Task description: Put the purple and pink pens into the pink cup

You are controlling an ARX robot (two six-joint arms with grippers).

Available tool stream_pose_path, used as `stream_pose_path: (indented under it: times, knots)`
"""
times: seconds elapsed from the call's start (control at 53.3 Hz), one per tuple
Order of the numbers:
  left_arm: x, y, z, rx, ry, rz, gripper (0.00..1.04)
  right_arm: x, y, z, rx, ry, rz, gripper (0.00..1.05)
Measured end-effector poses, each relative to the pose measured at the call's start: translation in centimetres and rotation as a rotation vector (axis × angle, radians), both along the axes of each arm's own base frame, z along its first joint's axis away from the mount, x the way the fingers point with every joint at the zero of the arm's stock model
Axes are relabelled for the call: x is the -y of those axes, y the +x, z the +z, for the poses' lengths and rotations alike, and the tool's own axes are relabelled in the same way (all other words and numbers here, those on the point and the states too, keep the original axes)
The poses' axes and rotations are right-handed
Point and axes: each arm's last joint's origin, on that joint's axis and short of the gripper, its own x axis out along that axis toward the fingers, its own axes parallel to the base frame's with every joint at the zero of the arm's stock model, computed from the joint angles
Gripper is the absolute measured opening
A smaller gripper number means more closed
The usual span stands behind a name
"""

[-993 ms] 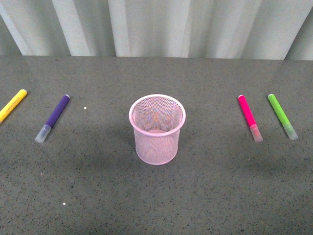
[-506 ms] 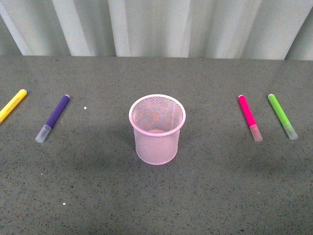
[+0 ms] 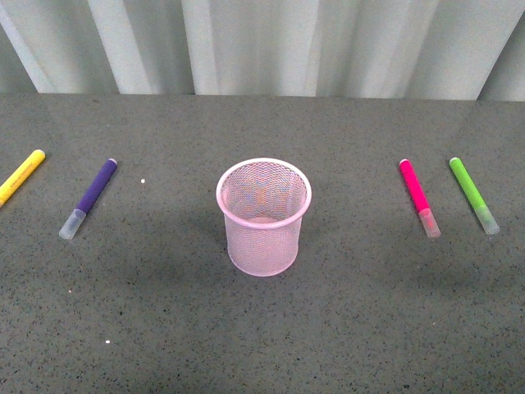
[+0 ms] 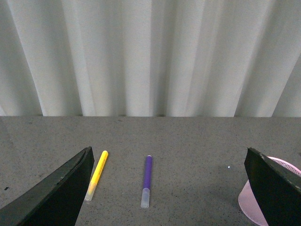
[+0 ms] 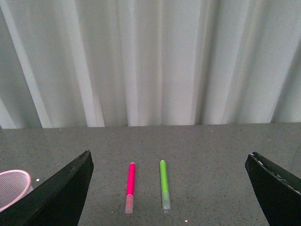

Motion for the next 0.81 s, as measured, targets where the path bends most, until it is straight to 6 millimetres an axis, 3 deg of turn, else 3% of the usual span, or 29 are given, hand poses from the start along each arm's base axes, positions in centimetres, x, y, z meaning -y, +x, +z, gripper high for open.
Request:
stream_pose_path:
  times: [0.037,0.094,0.15,0.206,0.3,0.431,0.525,0.712,0.806]
  knots:
    - [0.0,0.1,-0.1,-0.067,-0.001,0.024,0.98,0.0,0.0,0.0,0.0,0.0,0.0,0.98]
    - [0.0,0.1,0.2,-0.363,0.023,0.082,0.98,0.0,0.0,0.0,0.0,0.0,0.0,0.98]
    - [0.1,0.3,-0.1,-0.535,0.039,0.087,0.98,0.0,0.0,0.0,0.0,0.0,0.0,0.98]
    - [0.2,0.5,-0.8,-0.627,0.045,0.069,0.98,0.0,0.0,0.0,0.0,0.0,0.0,0.98]
    - [0.4,1.4,-0.4,-0.635,0.053,0.051,0.98,0.0,0.0,0.0,0.0,0.0,0.0,0.98]
    - [0.4,4.1,1.3,-0.568,0.06,0.042,0.98,0.0,0.0,0.0,0.0,0.0,0.0,0.98]
    - [0.3,7.6,2.1,-0.561,0.058,0.026,0.98,0.0,0.0,0.0,0.0,0.0,0.0,0.98]
    - [0.6,13.8,1.0,-0.693,0.045,-0.017,0.98,0.0,0.0,0.0,0.0,0.0,0.0,0.98]
    - [0.7,15.8,0.2,-0.746,0.044,-0.025,0.98,0.0,0.0,0.0,0.0,0.0,0.0,0.98]
